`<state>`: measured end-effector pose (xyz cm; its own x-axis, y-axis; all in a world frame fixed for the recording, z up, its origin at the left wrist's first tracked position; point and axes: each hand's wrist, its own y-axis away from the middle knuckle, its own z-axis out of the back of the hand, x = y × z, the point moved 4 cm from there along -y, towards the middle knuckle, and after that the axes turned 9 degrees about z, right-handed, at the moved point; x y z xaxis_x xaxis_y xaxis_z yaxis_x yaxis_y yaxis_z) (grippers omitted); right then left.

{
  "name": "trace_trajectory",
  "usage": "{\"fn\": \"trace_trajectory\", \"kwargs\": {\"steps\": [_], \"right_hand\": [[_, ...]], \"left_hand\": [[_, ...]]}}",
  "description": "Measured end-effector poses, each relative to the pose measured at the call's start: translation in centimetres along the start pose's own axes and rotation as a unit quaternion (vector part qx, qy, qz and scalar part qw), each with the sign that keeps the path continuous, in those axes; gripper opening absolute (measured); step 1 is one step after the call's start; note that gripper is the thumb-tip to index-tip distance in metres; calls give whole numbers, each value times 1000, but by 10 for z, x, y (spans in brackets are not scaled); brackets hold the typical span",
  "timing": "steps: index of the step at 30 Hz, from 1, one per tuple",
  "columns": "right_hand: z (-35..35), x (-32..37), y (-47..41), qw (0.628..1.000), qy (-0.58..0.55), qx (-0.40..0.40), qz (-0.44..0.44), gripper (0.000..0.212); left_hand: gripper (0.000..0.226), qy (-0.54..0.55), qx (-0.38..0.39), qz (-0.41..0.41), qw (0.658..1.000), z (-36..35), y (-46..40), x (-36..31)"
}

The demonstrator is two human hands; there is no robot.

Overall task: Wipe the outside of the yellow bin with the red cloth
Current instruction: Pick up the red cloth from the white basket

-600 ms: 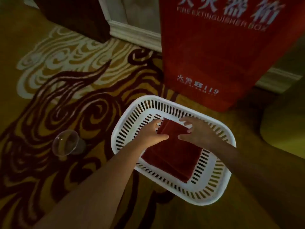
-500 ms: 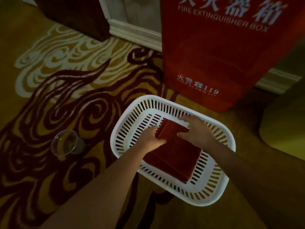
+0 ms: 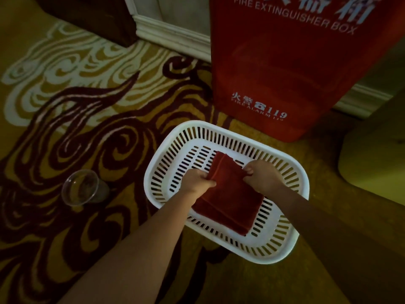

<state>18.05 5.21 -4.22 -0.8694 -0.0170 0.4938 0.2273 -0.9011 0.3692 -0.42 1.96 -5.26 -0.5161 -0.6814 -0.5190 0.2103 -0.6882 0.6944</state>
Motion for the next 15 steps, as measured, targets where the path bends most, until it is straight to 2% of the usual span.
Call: {"fn": "trace_trajectory", "kwargs": {"steps": [3, 7, 11, 15], "right_hand": [[5, -4, 2, 999, -29, -20, 18, 21], [15, 1, 17, 987, -132, -45, 84, 11], [39, 11, 38, 975, -186, -54, 112, 16], [80, 20, 67, 956, -259, -26, 136, 15]], "left_hand": [[13, 67, 44, 13, 997, 6, 8, 1], [4, 90, 67, 2, 994, 16, 19, 3], [6, 130, 89, -16, 987, 26, 34, -8], [12, 143, 106, -72, 981, 40, 59, -35]]}}
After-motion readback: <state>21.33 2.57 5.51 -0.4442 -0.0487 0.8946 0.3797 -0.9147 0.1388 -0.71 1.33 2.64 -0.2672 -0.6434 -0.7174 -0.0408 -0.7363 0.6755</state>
